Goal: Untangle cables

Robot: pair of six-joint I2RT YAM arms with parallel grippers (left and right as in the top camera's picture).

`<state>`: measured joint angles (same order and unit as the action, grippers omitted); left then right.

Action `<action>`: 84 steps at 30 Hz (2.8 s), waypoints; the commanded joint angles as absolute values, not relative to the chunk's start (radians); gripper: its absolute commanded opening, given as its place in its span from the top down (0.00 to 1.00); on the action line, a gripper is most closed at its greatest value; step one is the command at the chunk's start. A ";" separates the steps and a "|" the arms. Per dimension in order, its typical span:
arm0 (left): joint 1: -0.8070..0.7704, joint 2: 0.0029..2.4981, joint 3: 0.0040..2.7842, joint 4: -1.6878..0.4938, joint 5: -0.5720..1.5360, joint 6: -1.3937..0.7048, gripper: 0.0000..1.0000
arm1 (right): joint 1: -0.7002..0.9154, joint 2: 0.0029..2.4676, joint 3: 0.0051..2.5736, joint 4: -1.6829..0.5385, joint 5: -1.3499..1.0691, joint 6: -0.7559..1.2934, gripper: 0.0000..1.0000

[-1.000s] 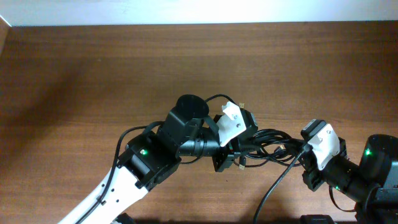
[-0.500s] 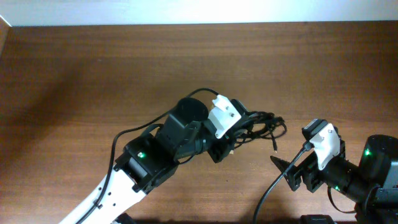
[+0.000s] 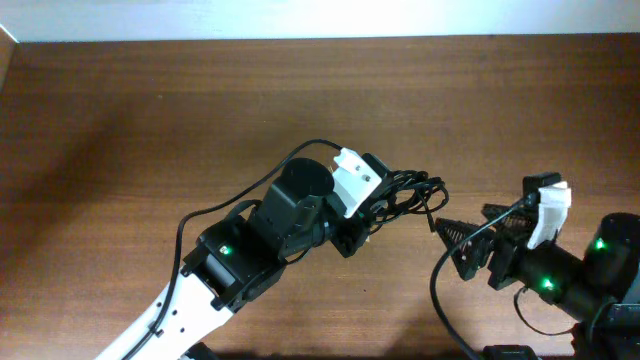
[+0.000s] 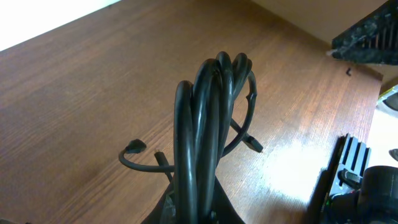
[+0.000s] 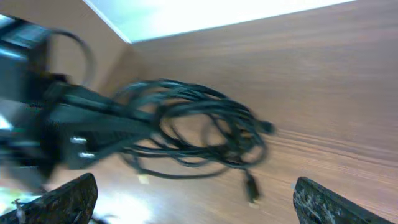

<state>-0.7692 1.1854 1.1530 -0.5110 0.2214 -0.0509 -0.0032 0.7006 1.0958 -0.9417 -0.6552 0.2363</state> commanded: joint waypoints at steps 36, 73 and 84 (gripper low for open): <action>-0.778 1.137 1.167 -0.303 0.517 -0.150 1.00 | -0.007 0.705 1.098 -1.032 -0.399 0.424 0.28; -0.778 1.150 1.167 -0.530 -0.244 -0.111 1.00 | -0.007 0.739 1.098 -0.977 -0.838 0.262 0.96; -0.776 1.150 1.167 -0.528 -0.270 0.006 1.00 | -0.006 0.753 1.098 -1.053 -1.122 0.055 0.96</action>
